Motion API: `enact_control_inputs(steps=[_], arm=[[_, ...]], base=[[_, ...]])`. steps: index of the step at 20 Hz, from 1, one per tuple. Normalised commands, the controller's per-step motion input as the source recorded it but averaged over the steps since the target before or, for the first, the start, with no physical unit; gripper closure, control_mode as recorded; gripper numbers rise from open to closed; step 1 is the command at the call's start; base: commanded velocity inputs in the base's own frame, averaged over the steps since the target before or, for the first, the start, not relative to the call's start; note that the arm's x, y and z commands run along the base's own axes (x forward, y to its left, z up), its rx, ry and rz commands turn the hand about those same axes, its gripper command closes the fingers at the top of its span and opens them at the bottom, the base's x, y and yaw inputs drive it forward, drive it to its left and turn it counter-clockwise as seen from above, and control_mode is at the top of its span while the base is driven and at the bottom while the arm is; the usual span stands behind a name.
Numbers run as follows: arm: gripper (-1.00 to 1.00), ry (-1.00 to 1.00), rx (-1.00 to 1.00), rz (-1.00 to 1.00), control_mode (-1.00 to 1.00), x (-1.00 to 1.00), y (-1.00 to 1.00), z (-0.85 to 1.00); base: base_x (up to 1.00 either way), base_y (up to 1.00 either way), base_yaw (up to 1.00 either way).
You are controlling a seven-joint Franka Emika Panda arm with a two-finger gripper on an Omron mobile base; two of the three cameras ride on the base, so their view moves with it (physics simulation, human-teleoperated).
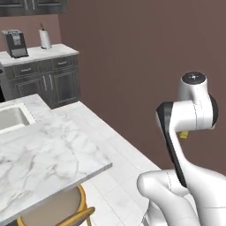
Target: Pick the egg and butter from the fridge and place them by the bowl for mixing.
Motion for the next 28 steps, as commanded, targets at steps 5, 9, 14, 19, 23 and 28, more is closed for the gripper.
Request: enact_control_inputs(steps=[5, 9, 14, 19, 23, 28], arm=[[1.00, 0.00, 0.00, 0.00, 1.00, 0.00, 0.00, 0.00], [1.00, 0.00, 0.00, 0.00, 1.00, 0.00, 0.00, 0.00], [1.00, 0.00, 0.00, 0.00, 1.00, 0.00, 0.00, 0.00], [1.00, 0.00, 0.00, 0.00, 1.00, 0.00, 0.00, 0.00], [1.00, 0.00, 0.00, 0.00, 1.00, 0.00, 0.00, 0.00], [1.00, 0.00, 0.00, 0.00, 1.00, 0.00, 0.00, 0.00]], base=[[0.70, -0.21, 0.31], [0.69, -0.24, 0.29], [0.64, -0.32, 0.22], [0.63, -0.32, 0.21], [0.65, -0.31, 0.21], [0.68, -0.28, 0.22]])
